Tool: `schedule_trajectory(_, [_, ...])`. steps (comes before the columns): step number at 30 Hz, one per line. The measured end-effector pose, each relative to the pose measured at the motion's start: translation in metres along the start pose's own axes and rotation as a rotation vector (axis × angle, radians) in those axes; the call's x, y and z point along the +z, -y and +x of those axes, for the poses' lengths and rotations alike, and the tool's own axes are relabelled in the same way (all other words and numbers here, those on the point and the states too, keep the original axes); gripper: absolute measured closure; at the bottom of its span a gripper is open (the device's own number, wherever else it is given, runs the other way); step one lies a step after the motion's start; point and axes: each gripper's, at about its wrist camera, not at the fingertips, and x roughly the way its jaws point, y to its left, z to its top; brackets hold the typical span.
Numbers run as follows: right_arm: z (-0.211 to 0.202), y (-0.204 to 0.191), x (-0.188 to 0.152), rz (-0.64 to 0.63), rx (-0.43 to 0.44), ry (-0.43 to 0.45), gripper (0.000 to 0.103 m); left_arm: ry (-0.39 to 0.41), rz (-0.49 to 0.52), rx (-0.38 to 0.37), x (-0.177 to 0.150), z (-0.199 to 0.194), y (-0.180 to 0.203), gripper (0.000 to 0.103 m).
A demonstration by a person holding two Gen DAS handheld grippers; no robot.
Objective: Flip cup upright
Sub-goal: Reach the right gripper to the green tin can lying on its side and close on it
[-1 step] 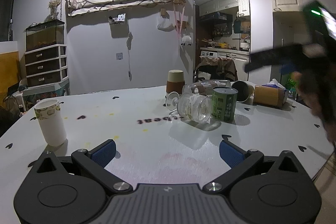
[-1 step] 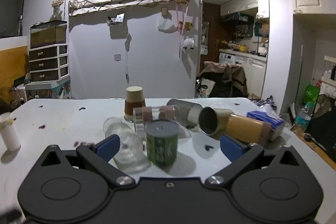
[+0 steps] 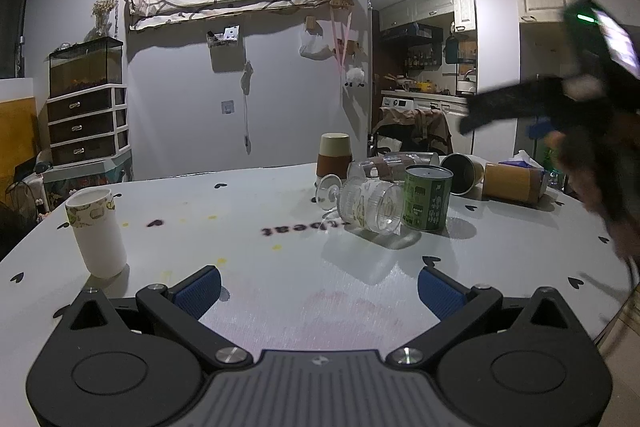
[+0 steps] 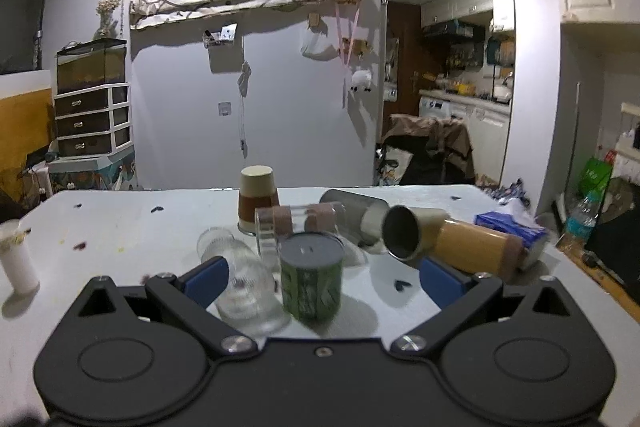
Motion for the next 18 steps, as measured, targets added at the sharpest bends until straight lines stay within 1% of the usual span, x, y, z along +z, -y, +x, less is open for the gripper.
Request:
schedule_trajectory(3, [0.032,-0.003,0.021,0.035,-0.004,-0.054,0.0,0.0,-0.001,0.002,-0.003,0.0,-0.003,0.0])
schedule_trajectory(5, [0.057,-0.004,0.033,0.061,-0.003,-0.106,0.0,0.001,-0.002,0.005,-0.004,0.0,-0.005,0.0])
schedule_trajectory(8, [0.096,-0.005,0.042,0.11,-0.023,-0.183,0.001,-0.003,-0.006,0.012,-0.005,0.0,-0.009,0.0])
schedule_trajectory(14, [0.163,-0.008,0.037,0.181,-0.064,-0.326,0.002,-0.007,-0.012,0.03,-0.008,0.0,-0.017,0.0])
schedule_trajectory(18, [0.184,-0.016,0.028,0.157,-0.098,-0.358,0.002,-0.015,-0.024,0.04,-0.01,0.001,-0.023,0.0])
